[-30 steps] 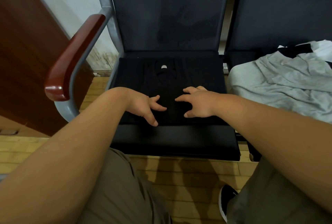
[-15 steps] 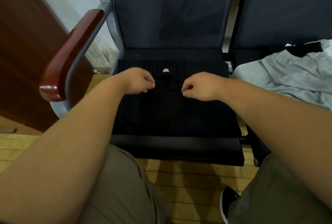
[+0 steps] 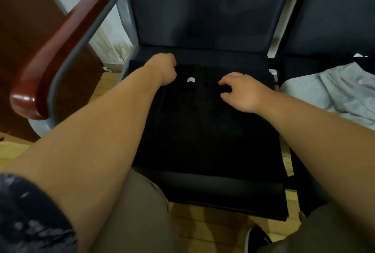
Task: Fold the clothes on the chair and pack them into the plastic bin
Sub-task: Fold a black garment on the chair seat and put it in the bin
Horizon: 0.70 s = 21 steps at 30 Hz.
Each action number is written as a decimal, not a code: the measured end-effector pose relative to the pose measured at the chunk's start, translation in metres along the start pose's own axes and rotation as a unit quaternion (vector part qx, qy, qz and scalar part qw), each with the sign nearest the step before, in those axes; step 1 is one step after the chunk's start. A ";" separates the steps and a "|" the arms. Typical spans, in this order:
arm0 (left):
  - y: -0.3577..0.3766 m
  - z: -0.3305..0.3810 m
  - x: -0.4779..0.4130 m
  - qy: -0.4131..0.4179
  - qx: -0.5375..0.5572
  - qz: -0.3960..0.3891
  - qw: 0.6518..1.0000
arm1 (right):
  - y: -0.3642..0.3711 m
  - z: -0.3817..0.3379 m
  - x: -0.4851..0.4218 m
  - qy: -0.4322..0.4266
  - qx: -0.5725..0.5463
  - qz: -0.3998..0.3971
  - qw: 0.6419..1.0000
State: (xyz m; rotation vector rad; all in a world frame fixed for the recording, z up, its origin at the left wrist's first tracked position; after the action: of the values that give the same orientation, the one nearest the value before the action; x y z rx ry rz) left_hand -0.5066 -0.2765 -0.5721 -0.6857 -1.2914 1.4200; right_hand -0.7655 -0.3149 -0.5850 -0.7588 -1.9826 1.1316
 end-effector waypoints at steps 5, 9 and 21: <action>0.003 -0.009 -0.014 -0.010 0.038 0.015 0.999 | 0.004 0.005 0.001 -0.004 0.007 -0.008 1.000; 0.005 -0.019 -0.014 -0.012 0.101 0.051 0.993 | 0.006 0.000 0.003 -0.001 0.017 -0.012 1.000; 0.013 -0.030 -0.015 -0.027 0.130 0.103 0.986 | 0.010 -0.012 0.004 0.030 0.066 -0.004 0.997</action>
State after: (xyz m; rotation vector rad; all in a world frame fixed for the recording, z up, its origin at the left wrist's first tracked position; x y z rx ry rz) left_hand -0.4788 -0.2785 -0.5956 -0.6196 -1.0736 1.7508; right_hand -0.7571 -0.3022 -0.5884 -0.7071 -1.8411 1.2075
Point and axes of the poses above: each hand's wrist, its own x-axis away from the middle knuckle, its own y-axis out of the palm, z = x × y, the point moved 2 cm from there along -x, towards the middle knuckle, and after that the axes turned 3 degrees about y, right-handed, at the moved point
